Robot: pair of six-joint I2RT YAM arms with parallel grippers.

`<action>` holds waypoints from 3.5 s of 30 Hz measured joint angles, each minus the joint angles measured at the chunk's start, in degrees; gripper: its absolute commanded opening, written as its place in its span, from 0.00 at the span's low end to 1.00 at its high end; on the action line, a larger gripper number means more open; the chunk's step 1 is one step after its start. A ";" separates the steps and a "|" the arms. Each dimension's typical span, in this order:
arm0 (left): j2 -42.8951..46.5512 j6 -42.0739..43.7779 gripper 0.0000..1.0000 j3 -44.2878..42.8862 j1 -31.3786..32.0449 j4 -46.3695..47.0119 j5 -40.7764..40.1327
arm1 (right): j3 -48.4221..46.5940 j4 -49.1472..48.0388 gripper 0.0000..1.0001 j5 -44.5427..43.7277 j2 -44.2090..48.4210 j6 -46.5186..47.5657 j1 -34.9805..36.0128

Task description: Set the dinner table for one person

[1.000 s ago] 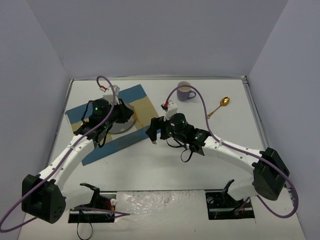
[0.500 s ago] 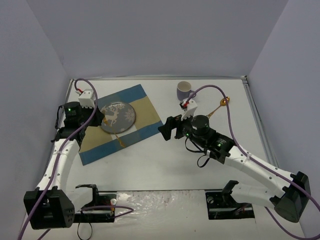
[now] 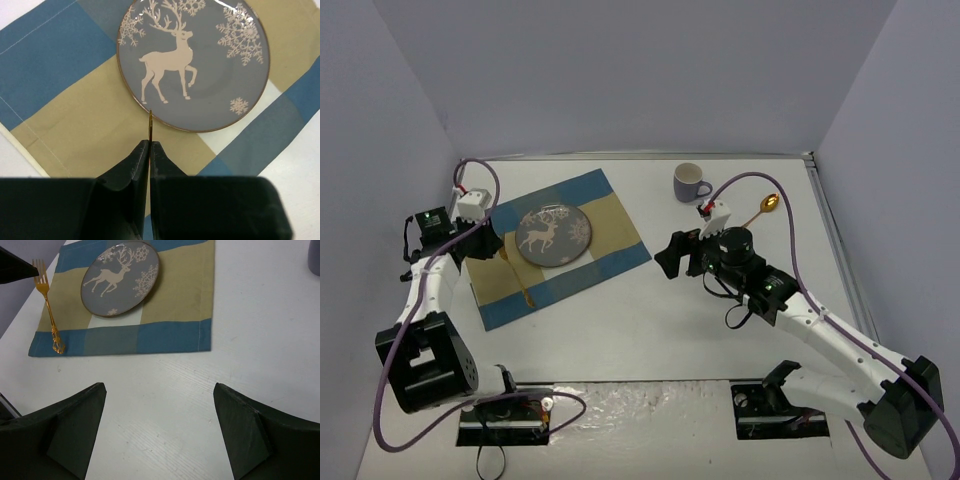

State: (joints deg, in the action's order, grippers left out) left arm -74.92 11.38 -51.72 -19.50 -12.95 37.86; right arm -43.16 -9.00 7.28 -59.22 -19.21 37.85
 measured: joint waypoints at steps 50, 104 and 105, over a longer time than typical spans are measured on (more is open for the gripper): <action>-30.31 14.50 0.15 -18.04 -9.84 -10.19 12.63 | 1.92 1.58 0.86 2.63 -3.96 -0.65 -1.97; -21.81 -29.89 0.95 -9.47 10.55 -12.53 -48.43 | 6.18 2.93 0.92 2.05 3.62 -0.69 -4.17; -22.20 -29.87 0.94 -9.90 10.55 -12.64 -48.66 | 6.19 2.95 0.92 2.02 3.68 -0.69 -4.18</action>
State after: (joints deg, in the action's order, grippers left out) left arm -97.12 -18.49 -61.62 -8.95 -25.59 -10.79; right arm -36.97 -6.06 9.30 -55.54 -19.90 33.67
